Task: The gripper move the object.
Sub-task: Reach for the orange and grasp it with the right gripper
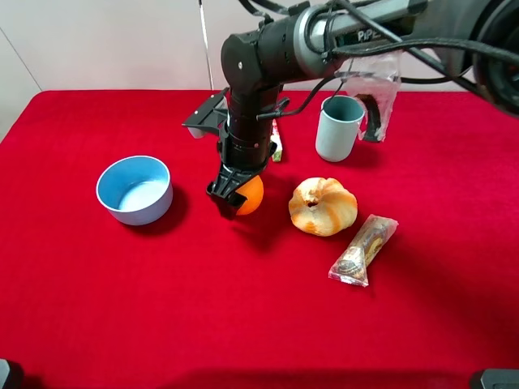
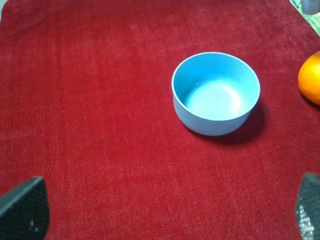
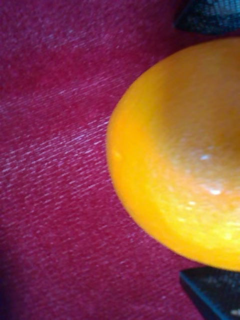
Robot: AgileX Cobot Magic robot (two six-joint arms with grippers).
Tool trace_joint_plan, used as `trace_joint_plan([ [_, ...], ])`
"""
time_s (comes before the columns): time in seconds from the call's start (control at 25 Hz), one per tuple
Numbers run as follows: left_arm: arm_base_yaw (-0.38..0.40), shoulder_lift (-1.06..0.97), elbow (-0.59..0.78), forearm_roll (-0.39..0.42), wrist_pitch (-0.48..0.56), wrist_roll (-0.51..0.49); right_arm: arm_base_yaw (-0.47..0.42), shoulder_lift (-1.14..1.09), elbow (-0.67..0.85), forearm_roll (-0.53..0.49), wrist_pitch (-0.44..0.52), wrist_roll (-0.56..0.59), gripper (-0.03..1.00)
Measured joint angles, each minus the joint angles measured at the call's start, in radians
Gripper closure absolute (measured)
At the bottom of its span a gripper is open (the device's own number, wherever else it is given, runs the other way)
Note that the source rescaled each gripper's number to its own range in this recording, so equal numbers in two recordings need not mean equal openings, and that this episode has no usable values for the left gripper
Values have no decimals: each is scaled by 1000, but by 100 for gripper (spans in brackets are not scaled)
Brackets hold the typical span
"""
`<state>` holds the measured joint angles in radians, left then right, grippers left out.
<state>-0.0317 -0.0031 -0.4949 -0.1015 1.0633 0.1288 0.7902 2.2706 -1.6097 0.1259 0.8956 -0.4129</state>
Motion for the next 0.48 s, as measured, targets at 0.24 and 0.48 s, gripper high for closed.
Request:
trace_joint_plan([
  [0.24,0,0,0,0,0,0,0,18,0,18,-23,0,-3],
  [0.48,0,0,0,0,0,0,0,18,0,19,-24,0,95],
])
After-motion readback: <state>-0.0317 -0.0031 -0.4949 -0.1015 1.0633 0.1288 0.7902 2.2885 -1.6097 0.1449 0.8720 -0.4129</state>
